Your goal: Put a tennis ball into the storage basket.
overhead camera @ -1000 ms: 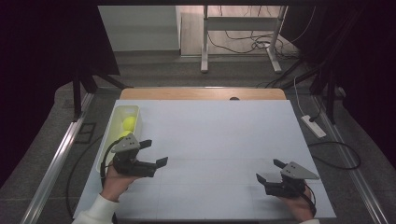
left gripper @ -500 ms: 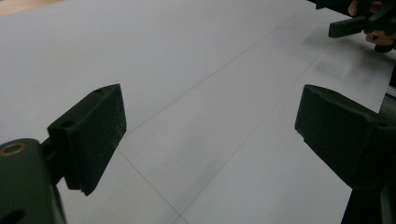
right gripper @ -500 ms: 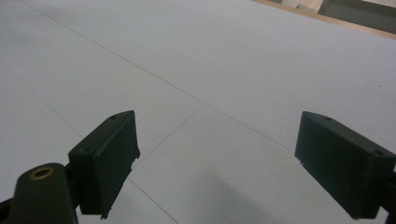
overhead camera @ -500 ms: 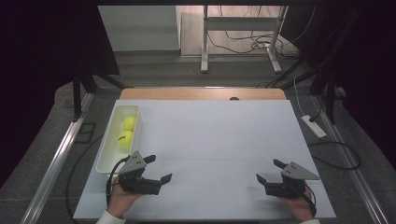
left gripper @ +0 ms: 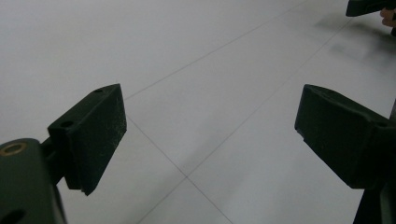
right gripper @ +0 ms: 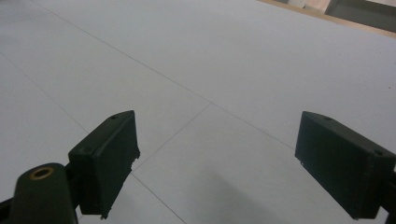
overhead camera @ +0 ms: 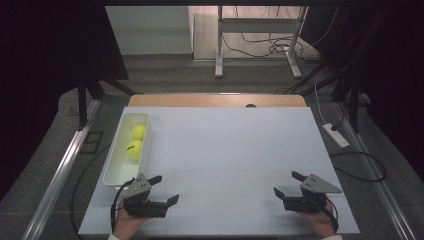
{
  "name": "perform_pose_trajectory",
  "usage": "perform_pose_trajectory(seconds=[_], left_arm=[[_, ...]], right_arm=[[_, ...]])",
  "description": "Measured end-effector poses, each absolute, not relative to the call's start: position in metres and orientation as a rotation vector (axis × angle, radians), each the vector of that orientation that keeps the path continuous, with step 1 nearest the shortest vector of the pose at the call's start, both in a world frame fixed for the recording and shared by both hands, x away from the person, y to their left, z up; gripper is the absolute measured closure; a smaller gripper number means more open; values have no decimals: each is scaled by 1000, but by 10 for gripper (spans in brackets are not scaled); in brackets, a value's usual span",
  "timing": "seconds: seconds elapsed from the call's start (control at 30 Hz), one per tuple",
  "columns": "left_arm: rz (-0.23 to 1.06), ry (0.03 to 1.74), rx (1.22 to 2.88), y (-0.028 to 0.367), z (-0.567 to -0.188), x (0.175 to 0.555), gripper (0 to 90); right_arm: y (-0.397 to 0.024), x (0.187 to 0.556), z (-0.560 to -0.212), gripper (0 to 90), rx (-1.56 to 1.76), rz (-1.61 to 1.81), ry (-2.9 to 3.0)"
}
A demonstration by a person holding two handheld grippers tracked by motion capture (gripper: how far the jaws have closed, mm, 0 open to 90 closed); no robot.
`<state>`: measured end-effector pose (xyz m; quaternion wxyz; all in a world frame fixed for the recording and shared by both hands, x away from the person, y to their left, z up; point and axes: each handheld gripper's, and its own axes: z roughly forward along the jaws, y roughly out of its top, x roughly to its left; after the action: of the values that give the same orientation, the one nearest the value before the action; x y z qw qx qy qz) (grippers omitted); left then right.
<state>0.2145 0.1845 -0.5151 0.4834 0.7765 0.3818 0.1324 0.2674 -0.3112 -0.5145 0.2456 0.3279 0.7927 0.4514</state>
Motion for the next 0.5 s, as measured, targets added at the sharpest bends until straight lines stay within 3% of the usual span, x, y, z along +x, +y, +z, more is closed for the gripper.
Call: perform_pose_trajectory(seconds=[0.5], left_arm=[[312,923,1900,187,-523,216,106]], right_arm=[[-312,265,-516,129,886,1249,2187]])
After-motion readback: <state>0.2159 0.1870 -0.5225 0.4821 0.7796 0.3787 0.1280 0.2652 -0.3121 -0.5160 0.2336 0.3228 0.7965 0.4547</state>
